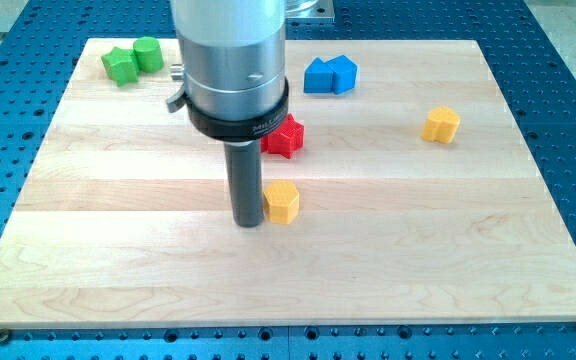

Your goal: Move hexagon to the heart

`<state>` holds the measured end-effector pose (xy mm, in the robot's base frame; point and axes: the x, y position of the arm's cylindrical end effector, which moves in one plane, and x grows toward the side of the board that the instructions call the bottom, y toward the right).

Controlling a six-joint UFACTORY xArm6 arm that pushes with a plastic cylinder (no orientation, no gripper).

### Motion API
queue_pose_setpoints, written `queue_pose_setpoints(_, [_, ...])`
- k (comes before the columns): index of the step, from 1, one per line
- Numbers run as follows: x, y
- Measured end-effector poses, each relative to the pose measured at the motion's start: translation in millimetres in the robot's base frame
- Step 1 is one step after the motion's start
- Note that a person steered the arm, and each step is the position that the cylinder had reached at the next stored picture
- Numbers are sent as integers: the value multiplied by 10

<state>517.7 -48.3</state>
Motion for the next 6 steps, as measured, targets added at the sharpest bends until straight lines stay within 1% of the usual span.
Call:
queue_pose_setpoints(1, [-181,392])
queue_pose_setpoints(2, [-691,1425])
queue_pose_setpoints(3, [-579,1577])
queue_pose_setpoints(4, [-327,1717])
queue_pose_setpoints(5, [-588,2282])
queue_pose_setpoints(6, [-728,2573])
